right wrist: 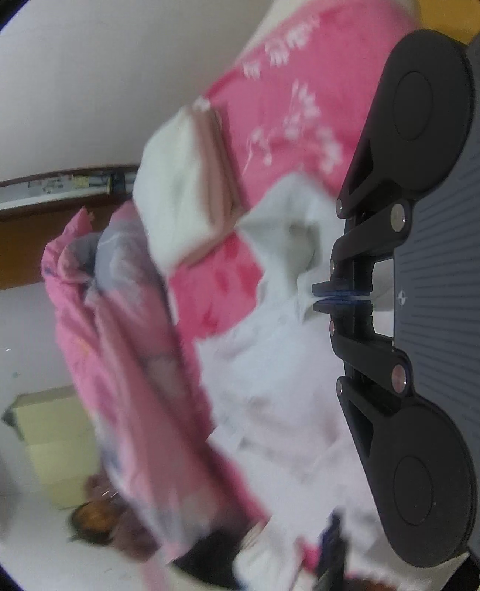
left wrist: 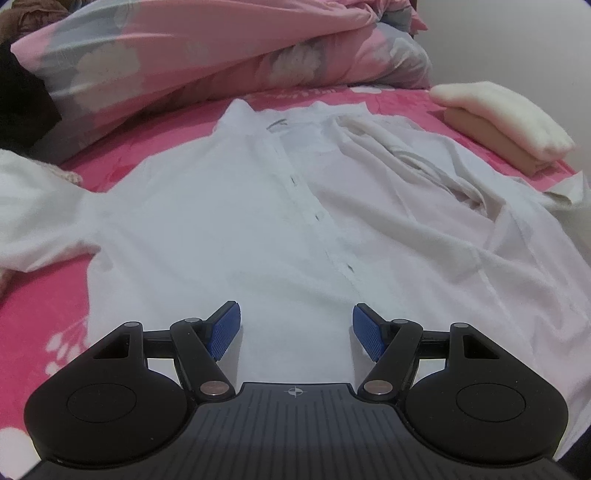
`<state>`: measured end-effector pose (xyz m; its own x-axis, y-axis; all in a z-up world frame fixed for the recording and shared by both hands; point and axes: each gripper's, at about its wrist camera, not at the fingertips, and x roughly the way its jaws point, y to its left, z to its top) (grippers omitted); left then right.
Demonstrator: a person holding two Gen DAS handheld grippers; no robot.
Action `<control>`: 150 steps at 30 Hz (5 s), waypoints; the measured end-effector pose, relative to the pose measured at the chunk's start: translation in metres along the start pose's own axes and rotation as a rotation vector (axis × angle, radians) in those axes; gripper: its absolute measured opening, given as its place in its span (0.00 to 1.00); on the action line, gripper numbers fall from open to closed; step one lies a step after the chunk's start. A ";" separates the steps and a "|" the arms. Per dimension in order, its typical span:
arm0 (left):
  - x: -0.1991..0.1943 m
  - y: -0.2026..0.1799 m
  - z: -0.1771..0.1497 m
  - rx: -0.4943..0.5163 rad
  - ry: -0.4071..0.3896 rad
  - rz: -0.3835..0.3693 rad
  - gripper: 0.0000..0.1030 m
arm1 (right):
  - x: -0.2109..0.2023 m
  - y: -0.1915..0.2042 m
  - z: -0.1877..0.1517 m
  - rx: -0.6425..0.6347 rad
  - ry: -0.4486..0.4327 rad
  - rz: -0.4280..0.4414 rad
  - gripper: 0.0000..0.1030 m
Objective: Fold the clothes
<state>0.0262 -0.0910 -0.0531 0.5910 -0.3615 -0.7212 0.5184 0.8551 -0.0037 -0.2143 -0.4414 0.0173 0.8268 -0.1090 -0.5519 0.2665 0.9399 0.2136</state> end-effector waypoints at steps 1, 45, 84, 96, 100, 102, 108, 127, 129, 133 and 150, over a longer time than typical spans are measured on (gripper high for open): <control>0.001 0.000 -0.001 -0.002 0.003 -0.001 0.66 | -0.002 0.002 0.003 0.017 -0.006 0.031 0.01; -0.101 0.091 -0.049 -0.294 -0.021 -0.241 0.66 | 0.043 0.152 -0.058 -0.047 0.395 0.571 0.17; -0.075 -0.001 -0.084 0.002 0.047 -0.294 0.00 | 0.029 0.041 -0.170 0.851 0.262 0.334 0.37; -0.071 0.015 -0.081 -0.078 0.017 -0.338 0.00 | 0.023 0.048 -0.164 0.912 0.345 0.319 0.40; -0.073 0.025 -0.078 -0.119 -0.002 -0.366 0.00 | 0.039 0.063 -0.172 0.959 0.425 0.397 0.47; -0.075 0.030 -0.076 -0.142 -0.010 -0.382 0.00 | 0.048 0.069 -0.182 1.009 0.458 0.423 0.47; -0.078 0.040 -0.076 -0.193 -0.018 -0.413 0.00 | 0.054 0.062 -0.197 1.148 0.389 0.400 0.46; -0.074 -0.001 -0.106 -0.073 0.093 -0.469 0.00 | -0.017 0.034 -0.157 0.865 0.022 0.020 0.01; -0.069 -0.011 -0.110 -0.039 0.099 -0.465 0.00 | -0.022 0.030 -0.155 0.826 0.010 -0.029 0.01; -0.064 -0.025 -0.115 0.034 0.101 -0.457 0.00 | -0.022 0.025 -0.153 0.767 0.037 -0.085 0.03; -0.055 -0.026 -0.116 0.028 0.097 -0.464 0.00 | -0.062 0.025 -0.119 0.257 0.275 -0.087 0.47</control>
<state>-0.0916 -0.0500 -0.0939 0.2339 -0.6653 -0.7090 0.7310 0.6011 -0.3229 -0.3183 -0.3720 -0.0390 0.6411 -0.0610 -0.7651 0.4742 0.8153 0.3324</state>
